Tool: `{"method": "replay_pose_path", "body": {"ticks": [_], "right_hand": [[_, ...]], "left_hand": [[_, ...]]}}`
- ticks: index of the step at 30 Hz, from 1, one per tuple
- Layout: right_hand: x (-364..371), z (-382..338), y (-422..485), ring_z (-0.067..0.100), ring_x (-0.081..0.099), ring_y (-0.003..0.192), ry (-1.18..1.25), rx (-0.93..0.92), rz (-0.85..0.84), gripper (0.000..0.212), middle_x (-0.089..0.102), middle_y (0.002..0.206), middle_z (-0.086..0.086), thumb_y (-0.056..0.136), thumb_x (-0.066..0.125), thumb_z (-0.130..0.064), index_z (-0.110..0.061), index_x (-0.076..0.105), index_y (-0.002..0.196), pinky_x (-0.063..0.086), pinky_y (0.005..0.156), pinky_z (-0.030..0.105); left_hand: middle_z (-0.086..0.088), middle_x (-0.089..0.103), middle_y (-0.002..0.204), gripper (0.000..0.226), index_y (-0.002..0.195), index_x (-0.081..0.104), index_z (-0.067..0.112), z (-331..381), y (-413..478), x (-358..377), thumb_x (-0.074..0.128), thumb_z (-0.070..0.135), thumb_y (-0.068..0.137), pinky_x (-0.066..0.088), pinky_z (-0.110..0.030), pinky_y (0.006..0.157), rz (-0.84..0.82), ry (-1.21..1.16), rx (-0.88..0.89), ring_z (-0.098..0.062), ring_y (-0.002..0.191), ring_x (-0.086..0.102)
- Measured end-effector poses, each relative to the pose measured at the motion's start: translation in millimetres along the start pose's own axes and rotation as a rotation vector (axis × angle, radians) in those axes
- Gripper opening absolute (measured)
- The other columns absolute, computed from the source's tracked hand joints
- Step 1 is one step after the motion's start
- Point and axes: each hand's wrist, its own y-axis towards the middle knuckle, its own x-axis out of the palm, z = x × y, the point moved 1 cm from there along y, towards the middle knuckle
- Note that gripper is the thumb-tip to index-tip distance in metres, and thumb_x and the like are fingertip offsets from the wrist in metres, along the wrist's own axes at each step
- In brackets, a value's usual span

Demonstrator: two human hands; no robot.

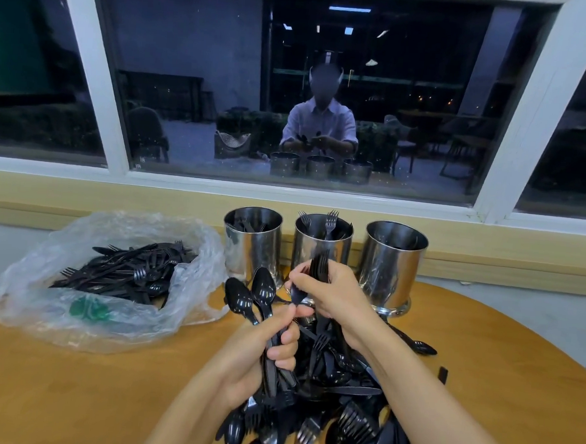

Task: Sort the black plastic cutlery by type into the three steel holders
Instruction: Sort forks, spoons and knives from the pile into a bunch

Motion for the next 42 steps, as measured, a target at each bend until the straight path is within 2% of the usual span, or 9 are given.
{"method": "replay_pose_path", "body": {"ticks": [6, 13, 16, 20, 23, 28, 32, 38, 42], "right_hand": [[-6, 16, 6, 0.003, 0.040, 0.047, -0.040, 0.142, -0.135, 0.028, 0.059, 0.062, -0.005, 0.092, 0.066, -0.023, 0.004, 0.065, 0.098, 0.026, 0.042, 0.015], [-41, 10, 50, 0.011, 0.061, 0.068, 0.230, -0.013, 0.397, 0.022, 0.069, 0.080, 0.003, 0.102, 0.045, -0.016, -0.001, 0.058, 0.093, 0.049, 0.069, 0.022], [-67, -10, 85, 0.007, 0.042, 0.045, 0.388, -0.101, 0.521, 0.013, 0.046, 0.063, -0.001, 0.100, 0.049, -0.013, -0.009, 0.045, 0.088, 0.040, 0.046, 0.021], [-80, -37, 139, 0.006, 0.026, 0.042, 0.394, -0.178, 0.620, 0.033, 0.032, 0.056, -0.004, 0.098, 0.055, -0.020, -0.017, 0.037, 0.071, 0.024, 0.042, 0.020], [-69, -34, 173, 0.004, 0.029, 0.041, 0.370, -0.262, 0.595, 0.032, 0.034, 0.058, -0.003, 0.100, 0.051, -0.021, -0.015, 0.036, 0.073, 0.029, 0.042, 0.018], [-44, 14, 207, 0.010, 0.049, 0.060, 0.139, -0.166, 0.489, 0.030, 0.050, 0.065, 0.002, 0.099, 0.053, -0.032, -0.009, 0.048, 0.080, 0.045, 0.065, 0.021], [-40, 42, 223, 0.025, 0.056, 0.093, -0.373, 0.118, 0.242, 0.037, 0.060, 0.096, 0.010, 0.089, 0.066, -0.038, -0.005, 0.056, 0.101, 0.044, 0.081, 0.035], [-49, 23, 217, 0.027, 0.055, 0.090, -0.998, 0.192, 0.033, 0.048, 0.058, 0.080, 0.007, 0.080, 0.072, -0.051, -0.004, 0.058, 0.083, 0.039, 0.068, 0.030], [-50, -4, 175, 0.021, 0.058, 0.109, -0.749, -0.063, 0.182, 0.048, 0.063, 0.121, 0.008, 0.087, 0.069, -0.036, -0.007, 0.060, 0.125, 0.046, 0.086, 0.021]], "left_hand": [[-0.001, 0.037, 0.061, 0.029, 0.105, 0.072, 0.005, -1, 8, 1, 0.059, 0.026, 0.090, 0.032, -0.020, 0.043, -0.022, -0.008, 0.043, -0.007, 0.045, 0.028], [-0.004, 0.050, 0.067, 0.038, 0.115, 0.071, 0.003, -3, 25, -8, 0.060, 0.026, 0.086, 0.039, -0.022, 0.045, 0.027, -0.022, -0.003, -0.009, 0.048, 0.038], [0.000, 0.039, 0.061, 0.041, 0.119, 0.067, 0.003, -1, 35, -15, 0.060, 0.026, 0.086, 0.031, -0.019, 0.041, 0.085, -0.022, -0.014, -0.007, 0.045, 0.029], [0.004, 0.025, 0.057, 0.035, 0.119, 0.061, 0.005, 8, 55, -20, 0.059, 0.027, 0.091, 0.023, -0.018, 0.039, 0.128, 0.039, -0.012, -0.006, 0.043, 0.020], [0.004, 0.025, 0.052, 0.023, 0.091, 0.057, 0.007, 15, 69, -22, 0.065, 0.028, 0.087, 0.023, -0.018, 0.039, 0.180, 0.088, -0.008, -0.007, 0.040, 0.021], [0.005, 0.025, 0.054, 0.024, 0.073, 0.054, 0.017, 19, 82, -29, 0.065, 0.026, 0.092, 0.021, -0.019, 0.041, 0.277, 0.066, 0.022, -0.007, 0.043, 0.020], [0.004, 0.025, 0.056, 0.016, 0.082, 0.058, 0.015, 16, 89, -31, 0.066, 0.024, 0.092, 0.021, -0.019, 0.040, 0.290, 0.077, 0.029, -0.008, 0.045, 0.019], [0.006, 0.028, 0.055, 0.011, 0.092, 0.059, 0.014, 15, 92, -27, 0.068, 0.021, 0.090, 0.020, -0.018, 0.041, 0.235, 0.059, 0.006, -0.006, 0.044, 0.020], [0.006, 0.027, 0.056, 0.019, 0.100, 0.059, 0.014, 19, 78, -20, 0.070, 0.023, 0.088, 0.020, -0.018, 0.041, 0.182, 0.055, -0.001, -0.006, 0.045, 0.020]]}}
